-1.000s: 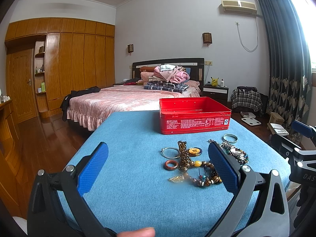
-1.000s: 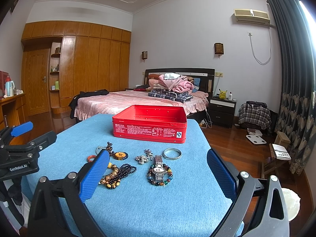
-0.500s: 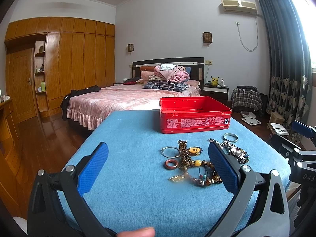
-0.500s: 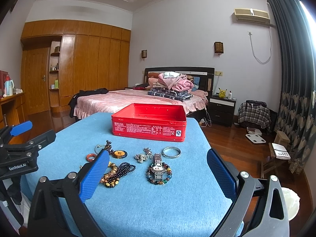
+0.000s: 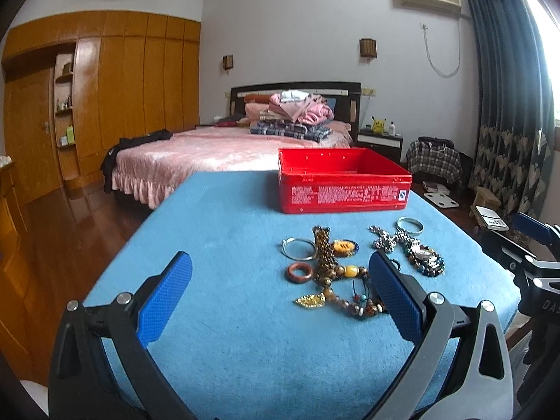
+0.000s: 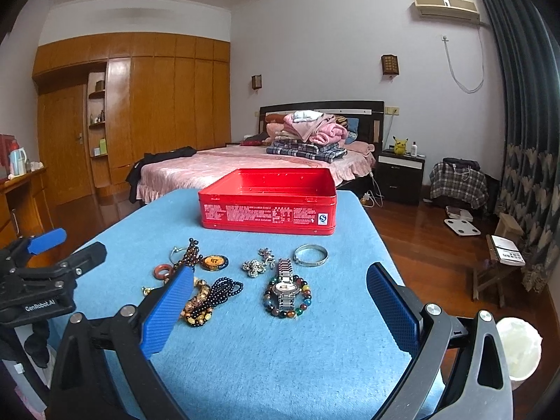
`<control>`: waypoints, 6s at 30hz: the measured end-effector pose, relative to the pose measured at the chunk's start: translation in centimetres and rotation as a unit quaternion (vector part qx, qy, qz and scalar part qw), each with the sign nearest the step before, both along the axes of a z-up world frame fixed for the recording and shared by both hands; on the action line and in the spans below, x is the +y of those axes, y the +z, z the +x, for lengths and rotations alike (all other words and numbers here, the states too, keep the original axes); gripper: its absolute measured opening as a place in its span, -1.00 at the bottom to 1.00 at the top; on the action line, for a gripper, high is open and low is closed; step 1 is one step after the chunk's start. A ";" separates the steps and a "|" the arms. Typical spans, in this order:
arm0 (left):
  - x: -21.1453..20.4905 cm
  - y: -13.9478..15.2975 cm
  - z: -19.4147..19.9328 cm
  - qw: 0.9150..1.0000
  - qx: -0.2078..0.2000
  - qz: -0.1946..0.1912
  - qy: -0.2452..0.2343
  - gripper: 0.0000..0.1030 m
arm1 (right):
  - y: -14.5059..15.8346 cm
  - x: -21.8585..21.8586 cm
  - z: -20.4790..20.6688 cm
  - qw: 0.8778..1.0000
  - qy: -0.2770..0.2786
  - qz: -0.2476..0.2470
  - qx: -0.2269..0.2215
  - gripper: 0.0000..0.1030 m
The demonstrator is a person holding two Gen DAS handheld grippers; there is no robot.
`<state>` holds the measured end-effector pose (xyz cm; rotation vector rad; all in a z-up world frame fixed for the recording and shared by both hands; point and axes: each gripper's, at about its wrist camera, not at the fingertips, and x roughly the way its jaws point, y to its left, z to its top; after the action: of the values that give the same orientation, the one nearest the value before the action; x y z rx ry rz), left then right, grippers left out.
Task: Organize jewelry
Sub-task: 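Move the right tool toward the silver watch while the left tool approaches the gold leaf pendant, then grasp the silver watch with the right gripper while the left gripper grasps the gold leaf pendant, then carry both pieces over the red tin and open both grippers to drop them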
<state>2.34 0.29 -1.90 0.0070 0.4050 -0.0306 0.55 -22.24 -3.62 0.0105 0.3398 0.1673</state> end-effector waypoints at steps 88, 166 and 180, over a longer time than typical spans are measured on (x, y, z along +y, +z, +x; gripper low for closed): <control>-0.7 -4.5 8.6 0.996 0.085 -0.023 -0.006 -0.45 | -5.4 0.2 10.4 0.986 0.023 -0.008 0.164 -0.45; -5.7 5.4 24.2 0.998 0.023 -0.038 -0.045 -0.45 | 7.6 -3.1 21.7 0.991 0.068 0.091 0.071 -0.38; -6.6 0.8 30.9 0.992 0.105 -0.032 -0.055 -0.44 | 2.9 -2.3 28.9 0.985 0.068 0.096 0.127 -0.38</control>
<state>33.21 -6.33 -1.11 -0.0371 0.6130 -0.1544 29.43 -24.51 -0.74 0.2016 0.5778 0.3364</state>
